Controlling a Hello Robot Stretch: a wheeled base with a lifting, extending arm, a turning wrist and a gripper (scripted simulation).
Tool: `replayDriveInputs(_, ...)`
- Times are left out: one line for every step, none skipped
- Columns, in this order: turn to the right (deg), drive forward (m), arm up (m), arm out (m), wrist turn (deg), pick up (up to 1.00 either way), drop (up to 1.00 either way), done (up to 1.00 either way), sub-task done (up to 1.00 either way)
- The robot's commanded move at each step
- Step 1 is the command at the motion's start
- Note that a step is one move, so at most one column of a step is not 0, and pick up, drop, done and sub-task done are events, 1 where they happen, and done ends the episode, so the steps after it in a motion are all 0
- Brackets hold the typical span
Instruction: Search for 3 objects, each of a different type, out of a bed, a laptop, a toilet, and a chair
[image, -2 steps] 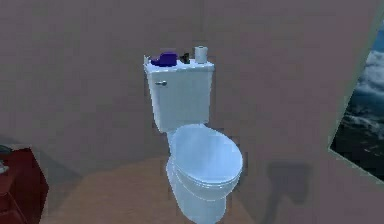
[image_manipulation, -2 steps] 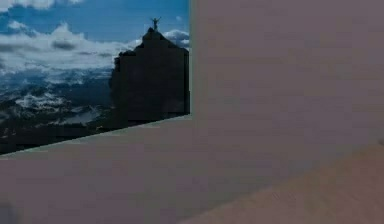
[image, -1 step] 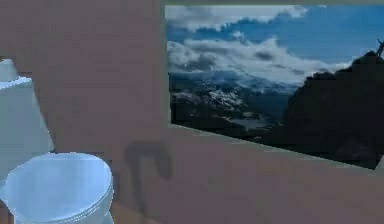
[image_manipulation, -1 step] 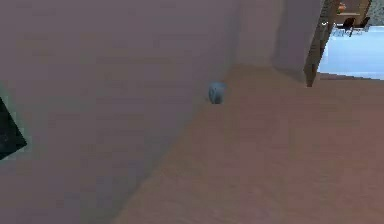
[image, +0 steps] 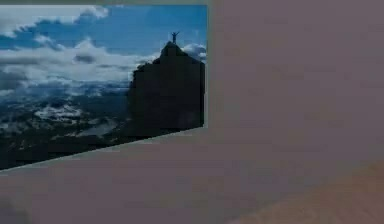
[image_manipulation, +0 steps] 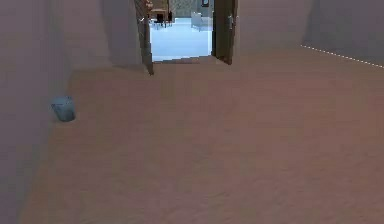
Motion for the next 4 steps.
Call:
replayDriveInputs(45.0, 0.00, 0.00, 0.00, 0.0, 0.00, 0.00, 0.00, 0.00)
replayDriveInputs(42.0, 0.00, 0.00, 0.00, 0.0, 0.00, 0.00, 0.00, 0.00)
replayDriveInputs(0.0, 1.00, 0.00, 0.00, 0.0, 0.00, 0.00, 0.00, 0.00)
replayDriveInputs(0.0, 1.00, 0.00, 0.00, 0.0, 0.00, 0.00, 0.00, 0.00)
